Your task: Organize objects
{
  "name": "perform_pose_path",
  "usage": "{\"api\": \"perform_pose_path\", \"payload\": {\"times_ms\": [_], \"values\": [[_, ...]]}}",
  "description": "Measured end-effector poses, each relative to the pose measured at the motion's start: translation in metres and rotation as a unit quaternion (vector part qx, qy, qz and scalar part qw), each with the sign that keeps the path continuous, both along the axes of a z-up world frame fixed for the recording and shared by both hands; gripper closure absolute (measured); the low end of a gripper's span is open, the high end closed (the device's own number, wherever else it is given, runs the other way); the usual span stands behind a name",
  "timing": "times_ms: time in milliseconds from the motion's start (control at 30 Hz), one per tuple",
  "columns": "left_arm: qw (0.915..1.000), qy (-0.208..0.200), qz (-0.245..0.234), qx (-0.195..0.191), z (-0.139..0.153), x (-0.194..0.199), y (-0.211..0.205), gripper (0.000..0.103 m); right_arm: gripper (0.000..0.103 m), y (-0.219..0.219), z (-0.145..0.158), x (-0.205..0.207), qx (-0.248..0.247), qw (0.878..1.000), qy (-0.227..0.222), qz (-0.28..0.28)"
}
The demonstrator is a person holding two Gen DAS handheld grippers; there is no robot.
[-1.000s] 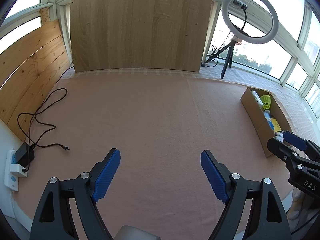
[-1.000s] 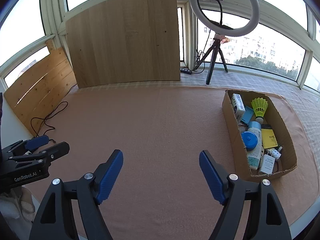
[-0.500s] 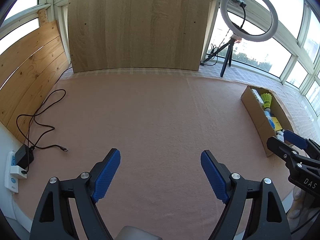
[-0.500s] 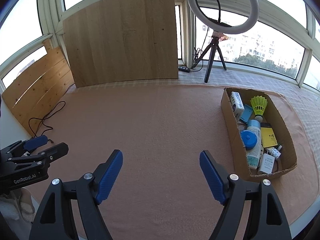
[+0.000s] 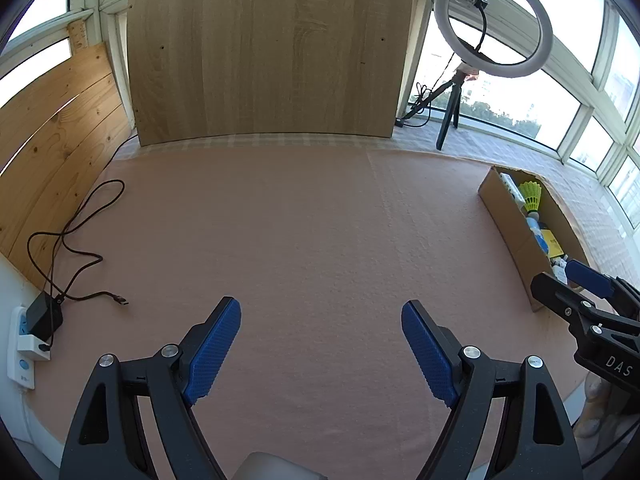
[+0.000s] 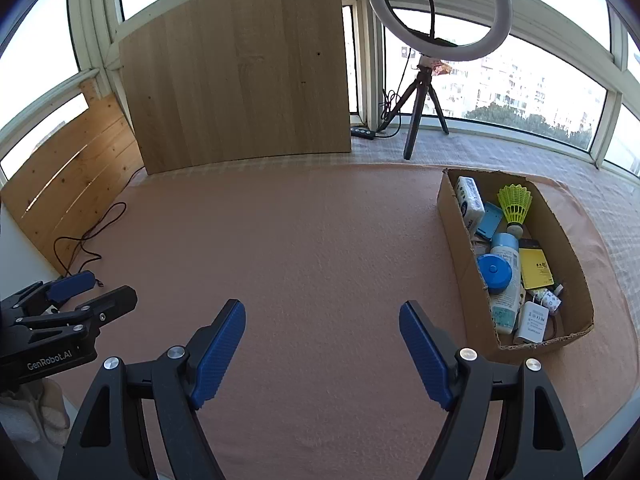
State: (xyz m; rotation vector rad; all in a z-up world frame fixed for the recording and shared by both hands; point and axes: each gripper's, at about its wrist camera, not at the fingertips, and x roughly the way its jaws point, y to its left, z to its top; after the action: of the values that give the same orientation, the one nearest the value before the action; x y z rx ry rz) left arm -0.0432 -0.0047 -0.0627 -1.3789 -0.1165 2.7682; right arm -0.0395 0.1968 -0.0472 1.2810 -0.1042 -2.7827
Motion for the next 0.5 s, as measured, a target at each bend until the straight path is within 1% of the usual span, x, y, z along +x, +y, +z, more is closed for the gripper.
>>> {"api": "perform_pose_path", "payload": {"times_ms": [500], "values": [[1.0, -0.001, -0.002, -0.002, -0.0014, -0.0025, 0.0019, 0.018, 0.027, 0.0012, -0.0021, -0.0027, -0.002, 1.0, -0.004, -0.002]]}}
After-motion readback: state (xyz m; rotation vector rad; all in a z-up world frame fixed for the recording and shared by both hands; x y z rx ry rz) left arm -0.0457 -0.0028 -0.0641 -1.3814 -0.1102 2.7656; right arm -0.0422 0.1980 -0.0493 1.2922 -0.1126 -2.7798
